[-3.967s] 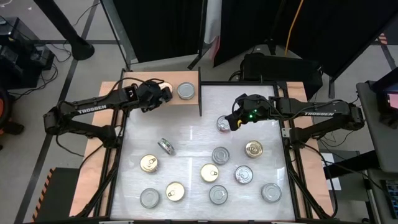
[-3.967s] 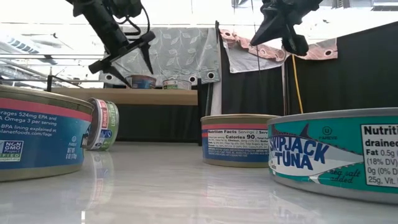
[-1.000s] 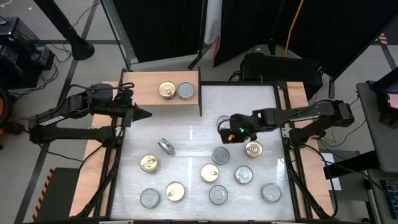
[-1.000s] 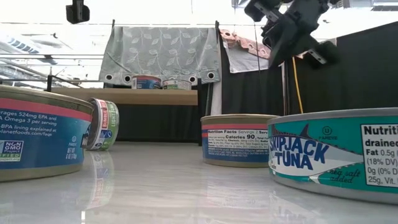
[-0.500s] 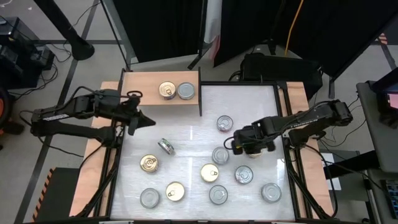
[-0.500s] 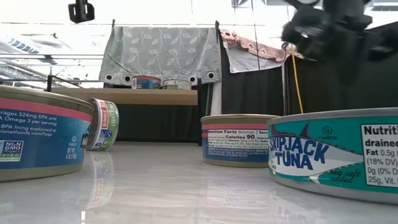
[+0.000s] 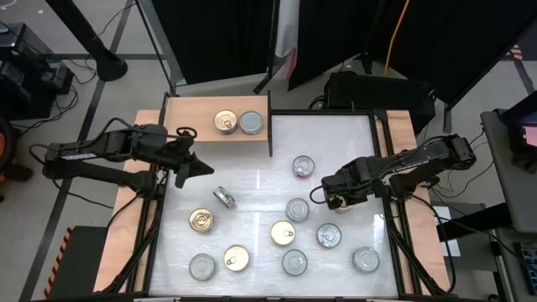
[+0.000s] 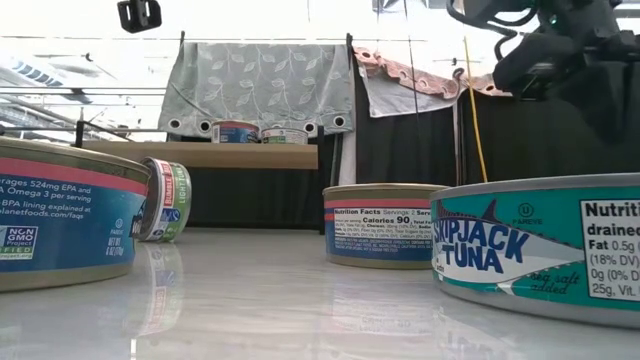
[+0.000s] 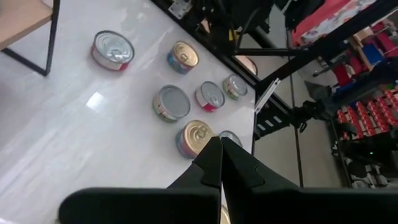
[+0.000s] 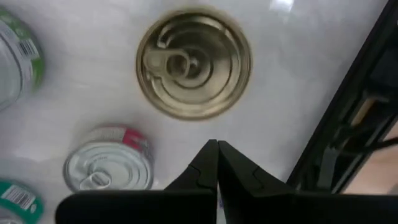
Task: Stack canned seafood by type on shelf
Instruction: Stack the blue pink tuna can on top of the blue pink tuna can on the shelf
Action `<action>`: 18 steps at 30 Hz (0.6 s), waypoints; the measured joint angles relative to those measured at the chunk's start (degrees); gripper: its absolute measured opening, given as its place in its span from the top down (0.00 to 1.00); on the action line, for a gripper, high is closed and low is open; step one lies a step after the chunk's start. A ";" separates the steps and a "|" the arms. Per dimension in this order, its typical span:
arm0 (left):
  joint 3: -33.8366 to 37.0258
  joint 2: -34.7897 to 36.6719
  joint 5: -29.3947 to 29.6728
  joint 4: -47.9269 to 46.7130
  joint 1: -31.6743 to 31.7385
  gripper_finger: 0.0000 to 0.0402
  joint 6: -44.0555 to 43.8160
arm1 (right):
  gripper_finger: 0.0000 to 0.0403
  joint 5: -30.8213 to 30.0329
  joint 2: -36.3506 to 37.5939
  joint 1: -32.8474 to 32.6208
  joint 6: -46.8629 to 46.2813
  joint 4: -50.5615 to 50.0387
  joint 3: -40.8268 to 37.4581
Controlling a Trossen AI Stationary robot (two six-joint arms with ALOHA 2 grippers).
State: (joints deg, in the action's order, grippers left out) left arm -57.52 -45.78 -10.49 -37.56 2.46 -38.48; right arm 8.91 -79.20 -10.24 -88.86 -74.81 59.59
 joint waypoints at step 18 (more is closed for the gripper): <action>0.00 0.00 2.00 -0.46 -1.49 1.00 1.49 | 1.00 -2.91 -0.63 -1.13 2.45 15.81 -7.49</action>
State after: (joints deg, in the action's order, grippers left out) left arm -57.52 -45.78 -8.49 -38.02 0.97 -36.99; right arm 5.99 -79.83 -11.37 -86.41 -58.99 52.10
